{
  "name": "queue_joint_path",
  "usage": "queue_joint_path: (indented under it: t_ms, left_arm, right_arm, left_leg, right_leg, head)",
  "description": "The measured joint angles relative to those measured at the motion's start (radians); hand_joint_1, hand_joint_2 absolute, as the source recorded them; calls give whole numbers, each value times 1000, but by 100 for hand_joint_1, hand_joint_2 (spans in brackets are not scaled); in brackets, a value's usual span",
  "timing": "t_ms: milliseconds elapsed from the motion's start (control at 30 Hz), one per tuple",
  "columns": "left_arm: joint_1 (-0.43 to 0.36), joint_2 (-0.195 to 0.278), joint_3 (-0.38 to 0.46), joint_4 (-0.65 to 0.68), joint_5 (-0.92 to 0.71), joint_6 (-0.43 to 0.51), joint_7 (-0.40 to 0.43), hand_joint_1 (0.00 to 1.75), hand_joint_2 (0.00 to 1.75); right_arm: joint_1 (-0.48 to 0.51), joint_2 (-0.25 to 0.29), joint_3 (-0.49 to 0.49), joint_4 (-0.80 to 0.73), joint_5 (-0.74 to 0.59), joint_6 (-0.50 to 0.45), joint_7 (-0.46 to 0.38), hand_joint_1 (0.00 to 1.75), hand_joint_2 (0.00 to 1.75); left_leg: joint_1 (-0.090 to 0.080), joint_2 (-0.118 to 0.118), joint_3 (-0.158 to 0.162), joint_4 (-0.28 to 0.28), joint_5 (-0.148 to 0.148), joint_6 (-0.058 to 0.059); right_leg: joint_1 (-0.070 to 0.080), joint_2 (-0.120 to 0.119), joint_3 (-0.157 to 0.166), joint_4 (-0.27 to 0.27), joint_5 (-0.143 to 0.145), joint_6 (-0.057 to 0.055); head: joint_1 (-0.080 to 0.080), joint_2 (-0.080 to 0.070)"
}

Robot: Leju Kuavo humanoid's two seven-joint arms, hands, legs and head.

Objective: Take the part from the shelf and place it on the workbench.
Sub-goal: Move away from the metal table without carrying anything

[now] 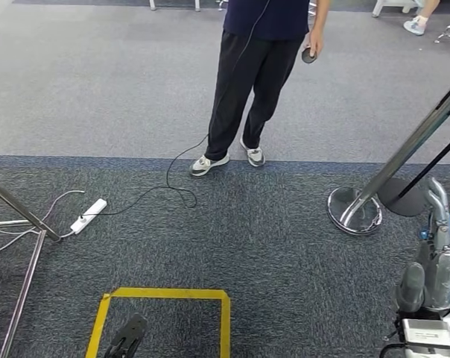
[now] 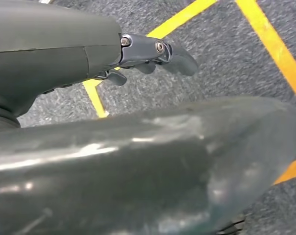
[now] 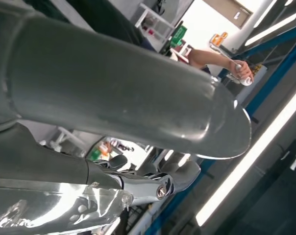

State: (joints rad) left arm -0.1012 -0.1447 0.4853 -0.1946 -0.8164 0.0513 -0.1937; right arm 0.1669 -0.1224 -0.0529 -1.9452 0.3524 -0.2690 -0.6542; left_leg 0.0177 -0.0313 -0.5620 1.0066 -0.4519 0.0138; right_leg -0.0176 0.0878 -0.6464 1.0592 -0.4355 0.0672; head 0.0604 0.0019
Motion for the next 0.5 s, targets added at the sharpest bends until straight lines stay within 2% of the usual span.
queue_joint_path:
  t_ms: [33, 67, 100, 133, 167, 200, 233, 267, 300, 333, 367, 433, 500]
  left_arm:
    - [2, 0, 0, 0, 0, 1, 0, 0, 0]
    - [5, 1, 1, 0, -1, 3, 0, 0, 0]
    - [9, 2, 1, 0, -2, 4, -1, 0, 0]
    - [13, 3, 1, 0, -2, 5, -3, 0, 0]
    - [15, 3, 2, 0, -2, 6, -7, 0, 0]
    - [17, 4, 2, 0, -3, 7, -11, 0, 0]
    - [18, 3, 2, 0, -5, 7, -15, 0, 0]
    - [20, 3, 2, 0, -8, 6, -17, 0, 0]
    - [24, 2, 2, 0, -13, 6, -17, 0, 0]
    - [28, 2, 2, 0, -17, 6, -17, 0, 0]
    - [32, 1, 2, 0, -21, 5, -17, 0, 0]
    - [36, -1, 1, 0, -25, 4, -17, 0, 0]
    - [34, -4, 1, 0, -29, 2, -20, 0, 0]
  right_arm:
    - [-5, 0, 0, 5, -3, 1, 1, 0, 0]
    - [-9, 0, 0, 10, -6, 2, 1, 0, 0]
    - [-10, 0, 1, 14, -8, 3, 1, 0, 0]
    - [-7, 0, 1, 18, -9, 4, -1, 0, 0]
    - [-1, 0, 1, 21, -9, 5, -3, 0, 0]
    - [10, 0, 1, 21, -7, 5, -6, 0, 0]
    - [23, 0, 1, 20, -4, 3, -9, 0, 0]
    - [40, 0, 1, 15, 2, 1, -12, 0, 0]
    - [58, 0, 1, 10, 8, -3, -15, 0, 0]
    - [74, 0, 0, 3, 15, -8, -19, 0, 0]
    - [91, 1, 0, -5, 22, -13, -24, 0, 0]
    - [121, 2, 0, -21, 31, -21, -30, 0, 0]
    - [142, 4, -1, -37, 34, -25, -33, 0, 0]
  left_leg:
    - [-3, 12, 0, 0, 0, 5]
    - [-5, 24, 0, 0, -1, 8]
    - [-8, 37, 0, 0, -2, 10]
    - [-10, 52, 0, 0, -3, 11]
    - [-11, 65, 1, 0, -4, 11]
    - [-12, 77, 2, 0, -6, 11]
    - [-13, 88, 5, 0, -9, 10]
    - [-15, 97, 9, 0, -13, 7]
    - [-17, 106, 13, 1, -17, 3]
    - [-19, 113, 16, 1, -20, -2]
    - [-20, 121, 19, 1, -21, -8]
    - [-18, 132, 21, -1, -23, -18]
    - [-14, 99, 11, 26, -47, -29]
  right_leg:
    - [2, -38, -25, 55, -30, 2]
    - [3, -64, -58, 124, -64, 3]
    - [3, -75, -90, 189, -92, 4]
    - [3, -80, -111, 235, -107, 4]
    - [3, -81, -112, 241, -102, 3]
    - [4, -85, -91, 207, -79, 0]
    - [5, -92, -59, 150, -50, -2]
    - [9, -111, -18, 79, -26, -5]
    - [12, -125, 17, 21, -8, -11]
    - [15, -133, 37, -12, 0, -16]
    - [19, -135, 47, -31, 2, -22]
    - [19, -112, 44, -34, 7, -34]
    - [15, -92, 45, -40, 11, -45]
  head:
    - [3, 0]
    - [6, 0]
    - [7, 0]
    - [7, 0]
    - [8, 0]
    - [8, 0]
    - [8, 0]
    - [9, 0]
    - [8, 0]
    - [8, 0]
    - [8, 0]
    - [8, 0]
    - [6, 0]
